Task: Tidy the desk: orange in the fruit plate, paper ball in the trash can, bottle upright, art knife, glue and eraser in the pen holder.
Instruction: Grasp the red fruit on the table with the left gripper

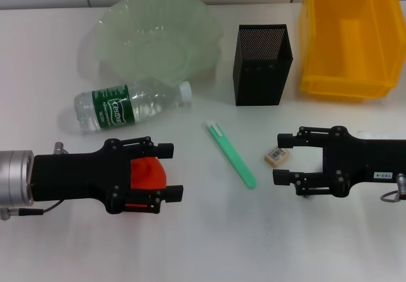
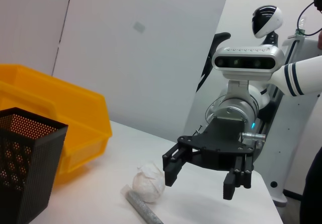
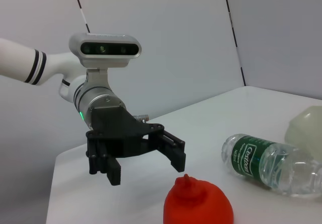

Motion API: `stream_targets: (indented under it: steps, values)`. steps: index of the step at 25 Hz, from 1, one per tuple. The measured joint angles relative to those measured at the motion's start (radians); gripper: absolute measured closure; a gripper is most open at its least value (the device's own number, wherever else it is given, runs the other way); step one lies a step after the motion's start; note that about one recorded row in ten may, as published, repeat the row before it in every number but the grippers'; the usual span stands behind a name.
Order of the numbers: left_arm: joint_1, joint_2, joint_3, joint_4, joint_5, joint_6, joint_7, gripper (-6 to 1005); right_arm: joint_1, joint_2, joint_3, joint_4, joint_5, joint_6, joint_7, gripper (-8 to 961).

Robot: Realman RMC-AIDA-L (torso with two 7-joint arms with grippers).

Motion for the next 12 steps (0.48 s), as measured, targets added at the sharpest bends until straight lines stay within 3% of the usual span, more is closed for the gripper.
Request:
stream_targets:
  steps: [12]
  values:
    - [0.0,0.005,-0.024,0.006,0.0,-0.01,0.002,159,0.004,0.001,0.007,0.0,0.0,0.01,-0.003,216]
